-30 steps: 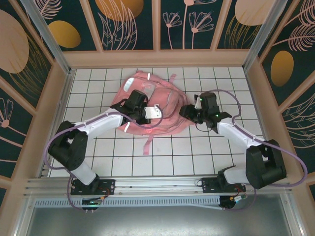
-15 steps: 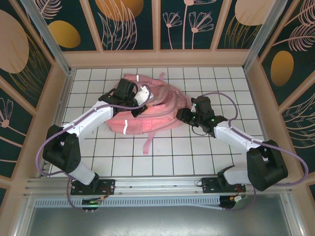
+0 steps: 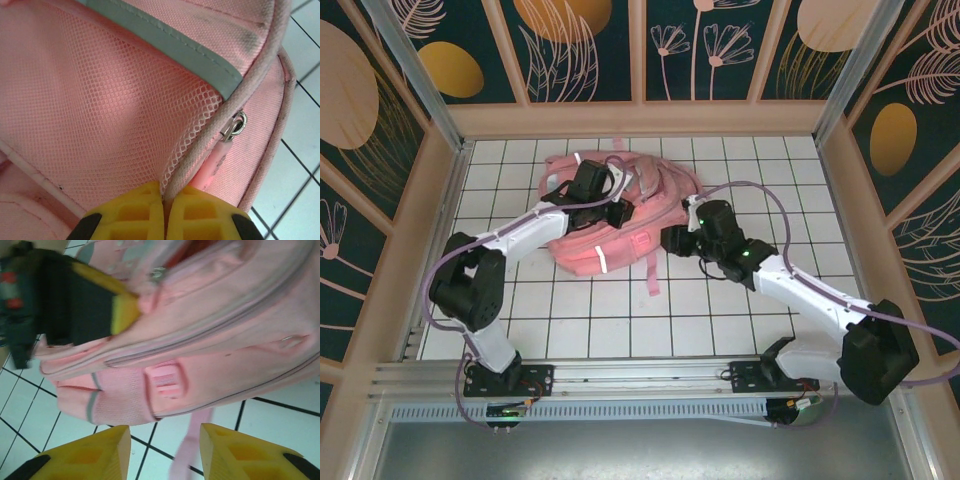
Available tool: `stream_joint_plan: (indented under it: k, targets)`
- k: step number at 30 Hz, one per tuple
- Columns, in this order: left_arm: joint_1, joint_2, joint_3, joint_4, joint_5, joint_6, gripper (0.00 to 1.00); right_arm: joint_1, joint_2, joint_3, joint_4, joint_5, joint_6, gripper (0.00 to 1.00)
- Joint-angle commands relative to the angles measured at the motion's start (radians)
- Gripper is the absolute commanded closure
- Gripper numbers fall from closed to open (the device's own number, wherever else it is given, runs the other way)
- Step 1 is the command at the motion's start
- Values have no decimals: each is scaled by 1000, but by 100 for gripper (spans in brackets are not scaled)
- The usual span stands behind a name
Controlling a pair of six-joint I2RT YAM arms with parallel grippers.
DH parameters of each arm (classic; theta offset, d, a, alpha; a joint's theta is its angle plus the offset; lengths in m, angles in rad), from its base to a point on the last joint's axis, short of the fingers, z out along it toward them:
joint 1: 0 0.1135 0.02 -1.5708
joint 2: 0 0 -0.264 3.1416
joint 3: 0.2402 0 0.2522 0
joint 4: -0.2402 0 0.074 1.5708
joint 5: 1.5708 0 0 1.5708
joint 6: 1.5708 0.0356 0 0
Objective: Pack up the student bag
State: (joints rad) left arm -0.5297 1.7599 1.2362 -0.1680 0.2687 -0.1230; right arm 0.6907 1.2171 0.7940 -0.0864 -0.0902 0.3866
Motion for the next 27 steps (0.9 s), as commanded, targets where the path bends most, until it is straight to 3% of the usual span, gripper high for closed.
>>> stream_joint_plan:
  k: [1,5,8,17,22,24,27]
  targets:
    - [-21,10,23,87,-86,-151,100,27,20,22,64,122,-34,55]
    - [-27,11,15,105,-61,-222,100,33,28,-40,201,111,-74,55]
    - [-27,24,13,86,-4,-214,100,33,59,-19,207,66,-105,55]
    - [-26,29,2,51,125,-77,100,-14,200,135,62,28,-263,55]
    - [-27,22,4,21,168,15,100,-93,241,179,73,-107,-310,56]
    - [-26,15,3,16,188,45,100,-137,270,190,85,-216,-312,56]
    - [-26,11,9,13,219,59,100,-137,335,232,91,-298,-198,55]
